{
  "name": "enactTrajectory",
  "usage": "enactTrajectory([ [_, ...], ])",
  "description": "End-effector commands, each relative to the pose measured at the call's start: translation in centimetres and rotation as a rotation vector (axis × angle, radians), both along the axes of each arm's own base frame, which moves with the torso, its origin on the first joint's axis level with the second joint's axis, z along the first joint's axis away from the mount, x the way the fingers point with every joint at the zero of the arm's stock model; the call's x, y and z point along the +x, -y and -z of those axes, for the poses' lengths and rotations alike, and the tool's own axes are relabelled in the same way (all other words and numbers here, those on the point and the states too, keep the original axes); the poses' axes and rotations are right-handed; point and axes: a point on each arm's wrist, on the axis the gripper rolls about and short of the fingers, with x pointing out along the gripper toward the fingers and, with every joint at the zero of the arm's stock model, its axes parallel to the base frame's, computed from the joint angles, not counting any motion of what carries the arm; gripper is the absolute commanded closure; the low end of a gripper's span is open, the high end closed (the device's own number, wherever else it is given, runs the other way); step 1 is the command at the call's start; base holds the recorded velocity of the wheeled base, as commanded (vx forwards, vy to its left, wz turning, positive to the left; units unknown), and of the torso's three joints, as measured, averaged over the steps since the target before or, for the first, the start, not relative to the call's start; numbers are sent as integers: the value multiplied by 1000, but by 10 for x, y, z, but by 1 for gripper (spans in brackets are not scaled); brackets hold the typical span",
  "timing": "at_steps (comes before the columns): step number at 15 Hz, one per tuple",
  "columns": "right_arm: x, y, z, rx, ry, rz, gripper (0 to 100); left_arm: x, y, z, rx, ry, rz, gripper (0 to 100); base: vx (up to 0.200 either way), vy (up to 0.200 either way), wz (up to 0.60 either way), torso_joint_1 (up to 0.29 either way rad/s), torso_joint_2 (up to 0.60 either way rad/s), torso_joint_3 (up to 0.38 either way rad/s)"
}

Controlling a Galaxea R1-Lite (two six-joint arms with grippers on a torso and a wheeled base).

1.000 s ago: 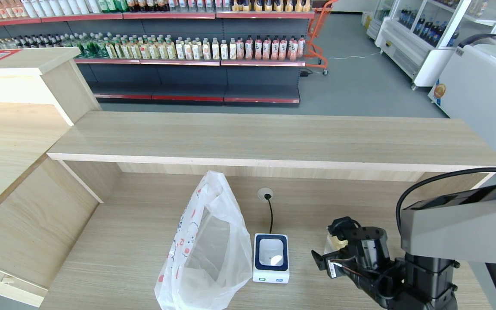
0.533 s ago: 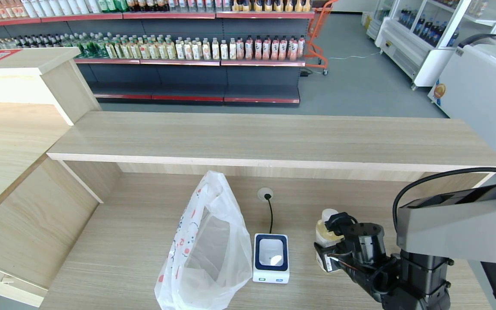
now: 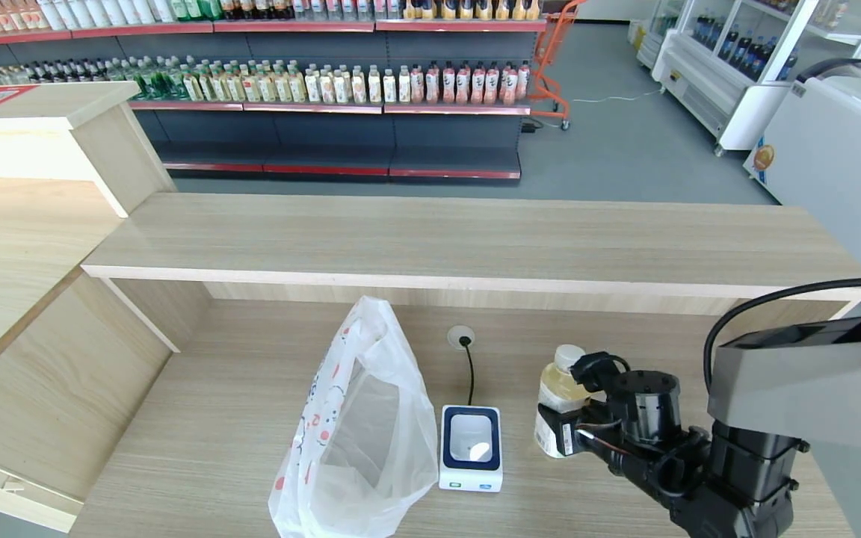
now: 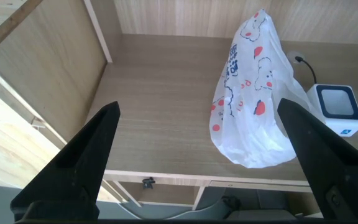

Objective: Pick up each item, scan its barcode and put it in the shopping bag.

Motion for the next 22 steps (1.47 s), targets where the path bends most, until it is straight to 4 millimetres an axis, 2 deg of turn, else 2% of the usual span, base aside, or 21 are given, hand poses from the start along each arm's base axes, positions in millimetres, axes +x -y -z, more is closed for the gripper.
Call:
enactTrajectory([
  [1,-1,31,-56,121,69,-114,100,0,0,0,0,1,0,0,0,0,0,0,0,0],
  [3,-10,57,-90,211,30,-297,100,0,0,0,0,1,0,0,0,0,0,0,0,0],
  [4,-22,66,-109,267,-16,-386,100,0,0,0,0,1,0,0,0,0,0,0,0,0],
  [6,-49,69,-140,349,-102,-501,100,0,0,0,0,1,0,0,0,0,0,0,0,0],
  [8,-74,64,-156,379,-136,-609,100,0,0,0,0,1,0,0,0,0,0,0,0,0],
  [10,-87,53,-162,402,-160,-674,100,0,0,0,0,-1,0,0,0,0,0,0,0,0],
  [14,-101,31,-166,448,-208,-794,100,0,0,0,0,1,0,0,0,0,0,0,0,0],
  [22,-117,19,-161,455,-231,-909,100,0,0,0,0,1,0,0,0,0,0,0,0,0],
])
